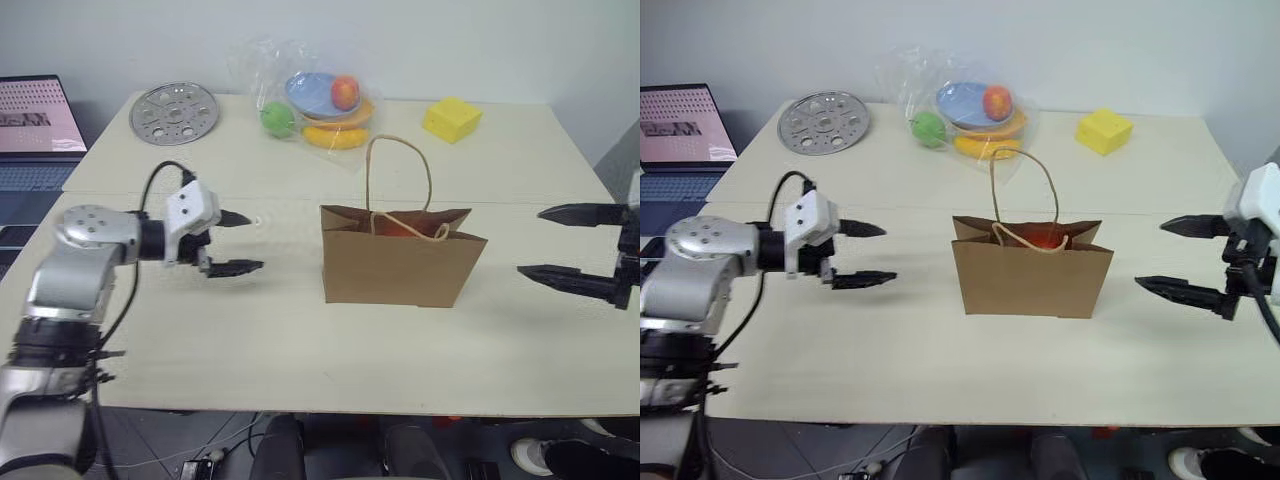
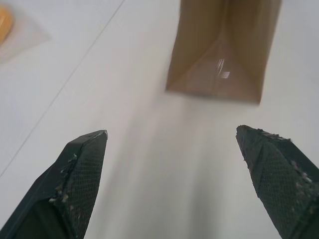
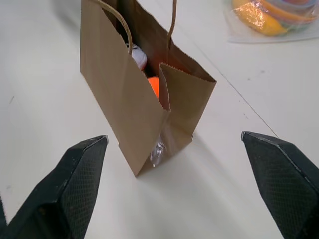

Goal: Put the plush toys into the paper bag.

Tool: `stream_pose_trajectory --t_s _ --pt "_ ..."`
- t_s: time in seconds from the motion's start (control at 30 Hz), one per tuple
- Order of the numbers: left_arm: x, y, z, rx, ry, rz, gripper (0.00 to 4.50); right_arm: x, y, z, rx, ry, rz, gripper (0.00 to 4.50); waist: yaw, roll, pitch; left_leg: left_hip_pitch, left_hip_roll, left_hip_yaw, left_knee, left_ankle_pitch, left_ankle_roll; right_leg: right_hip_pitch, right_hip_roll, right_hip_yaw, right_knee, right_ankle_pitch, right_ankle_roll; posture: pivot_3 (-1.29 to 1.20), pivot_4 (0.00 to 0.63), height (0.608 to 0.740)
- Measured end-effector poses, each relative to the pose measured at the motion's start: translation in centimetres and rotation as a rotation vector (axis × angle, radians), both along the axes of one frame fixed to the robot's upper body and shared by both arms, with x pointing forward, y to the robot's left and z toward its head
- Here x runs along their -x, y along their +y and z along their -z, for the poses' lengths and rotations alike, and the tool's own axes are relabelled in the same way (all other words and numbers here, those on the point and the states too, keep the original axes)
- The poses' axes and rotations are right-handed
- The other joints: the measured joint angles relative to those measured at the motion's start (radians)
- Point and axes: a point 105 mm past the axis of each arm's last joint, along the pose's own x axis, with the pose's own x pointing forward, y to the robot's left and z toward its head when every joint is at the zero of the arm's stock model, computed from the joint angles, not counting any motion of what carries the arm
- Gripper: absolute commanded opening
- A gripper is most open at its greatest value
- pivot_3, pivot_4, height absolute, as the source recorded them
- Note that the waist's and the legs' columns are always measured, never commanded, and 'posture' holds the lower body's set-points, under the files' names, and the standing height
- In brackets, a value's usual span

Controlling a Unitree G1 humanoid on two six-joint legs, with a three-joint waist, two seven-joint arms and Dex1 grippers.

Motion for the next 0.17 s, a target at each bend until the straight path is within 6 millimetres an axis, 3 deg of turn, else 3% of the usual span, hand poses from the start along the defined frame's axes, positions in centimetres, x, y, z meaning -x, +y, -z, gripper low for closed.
stream_pose_trajectory --t_s 0.17 --pt "1.7 1.9 -1.2 0.009 0.007 -0.048 4.42 -0.5 -2.1 -0.6 0.053 0.002 0.006 4.5 0.003 0.0 0.0 0.0 0.0 0.001 0.0 0.0 0.0 0.0 0.0 0.0 0.0 0.0 0.0 0.0 0.15 0.74"
